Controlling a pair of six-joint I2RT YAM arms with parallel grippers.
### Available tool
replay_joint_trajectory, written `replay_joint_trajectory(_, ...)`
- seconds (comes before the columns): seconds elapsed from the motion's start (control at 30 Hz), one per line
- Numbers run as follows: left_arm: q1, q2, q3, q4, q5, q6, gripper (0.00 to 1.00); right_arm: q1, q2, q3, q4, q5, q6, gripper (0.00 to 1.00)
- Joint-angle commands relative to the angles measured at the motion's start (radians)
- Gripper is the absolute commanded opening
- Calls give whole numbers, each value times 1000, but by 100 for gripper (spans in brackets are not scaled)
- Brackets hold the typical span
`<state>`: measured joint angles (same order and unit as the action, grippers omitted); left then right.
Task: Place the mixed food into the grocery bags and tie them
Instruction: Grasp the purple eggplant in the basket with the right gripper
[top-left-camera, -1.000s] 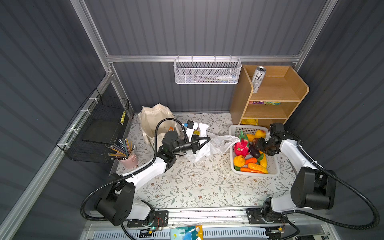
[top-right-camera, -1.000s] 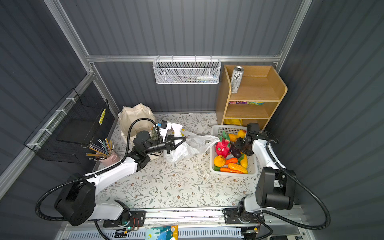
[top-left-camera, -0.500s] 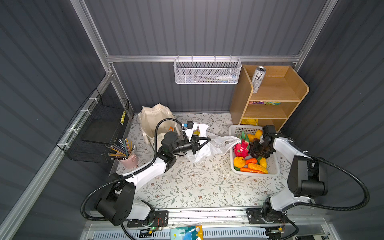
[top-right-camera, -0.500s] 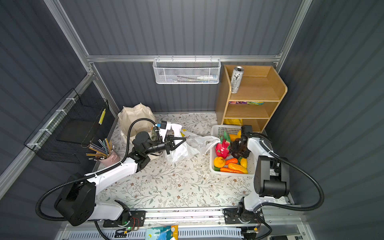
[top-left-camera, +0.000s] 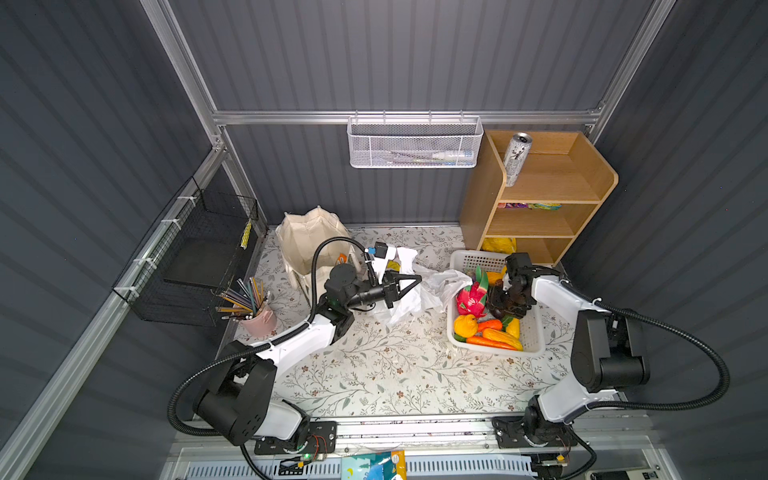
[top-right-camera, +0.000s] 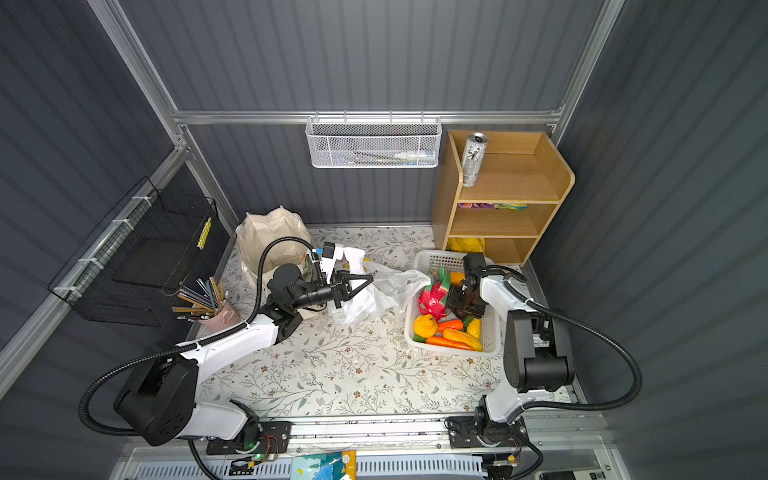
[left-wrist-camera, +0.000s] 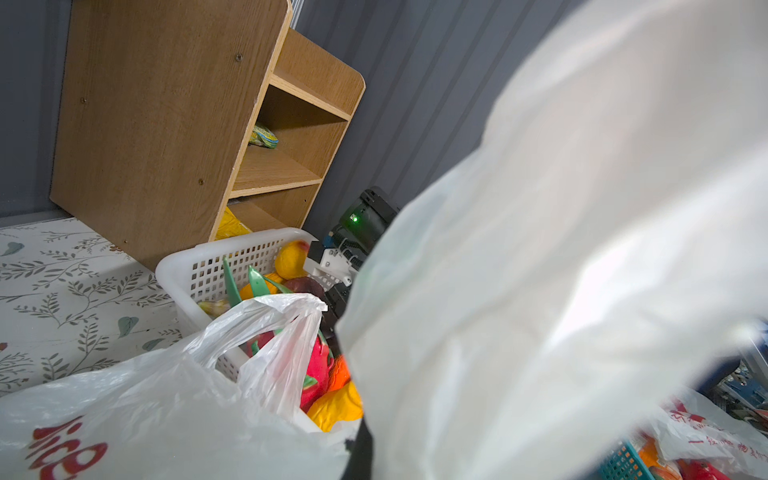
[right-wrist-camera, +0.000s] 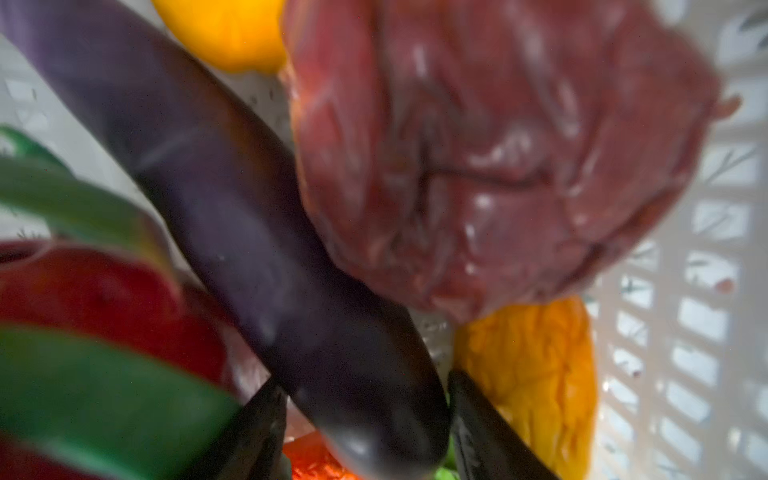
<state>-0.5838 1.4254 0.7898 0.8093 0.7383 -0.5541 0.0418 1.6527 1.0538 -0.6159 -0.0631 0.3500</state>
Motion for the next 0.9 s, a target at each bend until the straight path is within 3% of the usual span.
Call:
replay_joint_trajectory(0.0, -1, 8, -4, 33, 18, -11, 0, -3, 60, 12, -19, 57, -29, 64)
replay_joint_trajectory(0.2, -1, 16, 0, 44, 17, -22, 0, -3, 29, 14, -28, 24, -45, 50)
replay_joint_trajectory(0.4, -1, 24, 10, 46, 23, -35, 0, -3, -128, -30, -45, -13, -39, 31)
replay_joint_trajectory(0.87, -1, 2, 28, -1, 58, -36, 0, -4, -570, -51, -205, -99, 14, 28)
